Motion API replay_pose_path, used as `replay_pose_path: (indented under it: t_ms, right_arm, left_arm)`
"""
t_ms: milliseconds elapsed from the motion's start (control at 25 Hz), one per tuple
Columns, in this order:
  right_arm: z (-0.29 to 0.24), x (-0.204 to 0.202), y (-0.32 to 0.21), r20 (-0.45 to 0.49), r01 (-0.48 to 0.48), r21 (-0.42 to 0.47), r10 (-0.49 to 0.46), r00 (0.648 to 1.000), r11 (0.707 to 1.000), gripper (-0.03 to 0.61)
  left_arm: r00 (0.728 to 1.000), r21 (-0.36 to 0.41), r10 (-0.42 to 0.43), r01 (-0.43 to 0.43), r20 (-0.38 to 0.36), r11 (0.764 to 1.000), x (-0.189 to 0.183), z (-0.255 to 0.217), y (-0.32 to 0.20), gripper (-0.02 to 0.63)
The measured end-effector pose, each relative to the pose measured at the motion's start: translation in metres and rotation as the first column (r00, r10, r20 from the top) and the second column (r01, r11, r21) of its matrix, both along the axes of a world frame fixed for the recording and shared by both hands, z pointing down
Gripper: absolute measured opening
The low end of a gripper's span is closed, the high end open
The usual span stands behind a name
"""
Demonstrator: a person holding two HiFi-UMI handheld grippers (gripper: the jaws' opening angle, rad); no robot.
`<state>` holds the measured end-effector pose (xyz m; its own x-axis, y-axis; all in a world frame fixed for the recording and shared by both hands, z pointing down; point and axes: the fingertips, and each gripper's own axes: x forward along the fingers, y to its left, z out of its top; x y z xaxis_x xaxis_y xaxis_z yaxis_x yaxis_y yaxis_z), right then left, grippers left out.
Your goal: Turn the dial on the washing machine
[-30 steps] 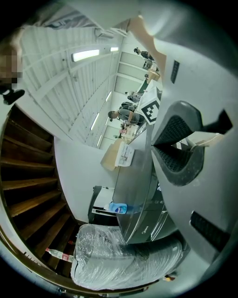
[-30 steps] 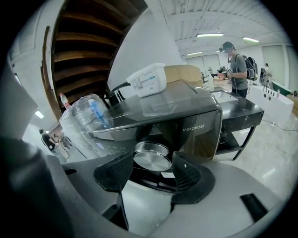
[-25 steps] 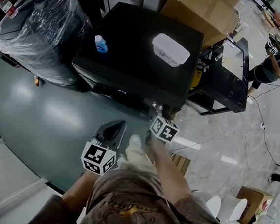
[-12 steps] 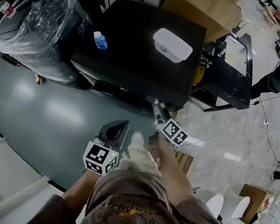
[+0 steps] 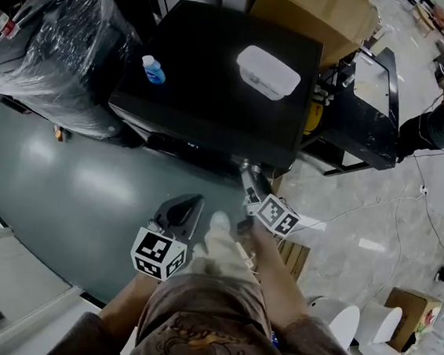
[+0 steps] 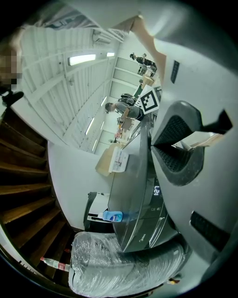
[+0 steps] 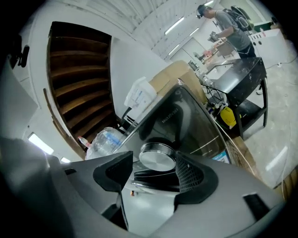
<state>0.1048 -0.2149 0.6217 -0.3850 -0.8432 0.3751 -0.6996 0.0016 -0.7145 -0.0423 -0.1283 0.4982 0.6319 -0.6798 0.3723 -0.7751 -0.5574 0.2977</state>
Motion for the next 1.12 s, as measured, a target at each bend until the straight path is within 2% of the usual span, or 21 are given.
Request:
replay_pose_path:
  t_ms: [240, 440, 680, 880, 1120]
  right_arm:
    - [-0.042, 0.0, 0.017, -0.089, 0.089, 0.061, -0.083, 0.993, 0.994, 0.262]
    - [-0.105, -0.006, 0.023, -0.182, 0.182, 0.16, -0.152, 0.971, 0.97, 0.262]
    - [-0.181, -0.021, 0.046, -0.307, 0.305, 0.274, -0.218, 0.926, 0.912, 0.262]
    - [-0.212, -0.036, 0.084, -0.387, 0.442, 0.26, -0.327, 0.862, 0.859, 0.262]
    - [-0.239, -0.041, 0.125, -0.44, 0.485, 0.304, -0.331, 0.835, 0.82, 0.262]
  left_arm:
    - [0.999, 0.025, 0.002, -0.001, -0.034, 1.0, 0.0, -0.021, -0.003, 0.0]
    - [0.997, 0.066, 0.017, -0.012, -0.073, 0.998, 0.001, -0.054, -0.011, 0.0]
    - [0.99, 0.094, 0.057, -0.046, -0.126, 0.995, -0.002, -0.095, -0.008, 0.0]
    - [0.988, 0.085, 0.076, -0.065, -0.136, 0.994, -0.005, -0.112, 0.005, 0.0]
    - [0.992, 0.109, 0.057, -0.045, -0.115, 0.993, -0.019, -0.121, 0.021, 0.0]
